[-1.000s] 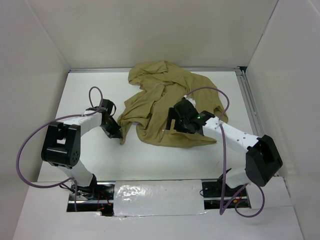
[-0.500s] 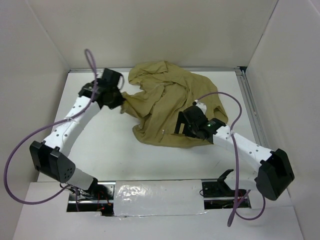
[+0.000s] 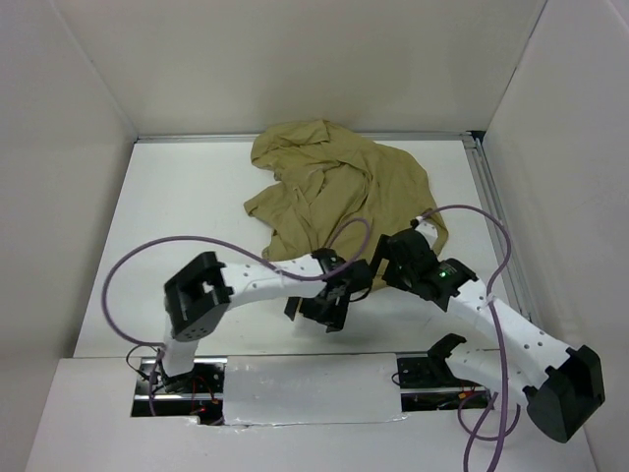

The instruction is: Zip up the jacket

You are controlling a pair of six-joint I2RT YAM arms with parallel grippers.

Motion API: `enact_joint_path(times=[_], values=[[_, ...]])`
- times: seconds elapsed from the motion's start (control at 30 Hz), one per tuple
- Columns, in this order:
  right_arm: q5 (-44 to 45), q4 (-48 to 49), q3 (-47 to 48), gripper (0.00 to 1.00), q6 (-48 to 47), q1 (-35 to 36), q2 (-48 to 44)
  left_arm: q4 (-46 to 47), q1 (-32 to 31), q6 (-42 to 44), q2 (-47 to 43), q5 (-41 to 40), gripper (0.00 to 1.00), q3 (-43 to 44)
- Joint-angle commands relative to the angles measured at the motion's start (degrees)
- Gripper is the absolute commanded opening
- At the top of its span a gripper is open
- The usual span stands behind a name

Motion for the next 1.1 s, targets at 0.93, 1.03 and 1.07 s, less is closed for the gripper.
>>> enact_joint_path(times=[0.93, 1.03, 1.07], values=[[-18.8, 25.2, 14.0, 0.55, 6.4, 15.9, 41.0, 36.4, 42.1, 9.9, -56.0, 36.6, 0.99, -49.2], [-19.9, 29.1, 12.9, 0.11, 6.1, 15.4, 40.9, 36.7, 42.0, 10.2, -55.9, 36.8, 0.99, -49.4], [-20.5, 30.7, 12.1, 0.02, 4.9, 14.8, 40.5, 36.9, 42.0, 10.3, -55.7, 36.7, 0.99, -49.5]])
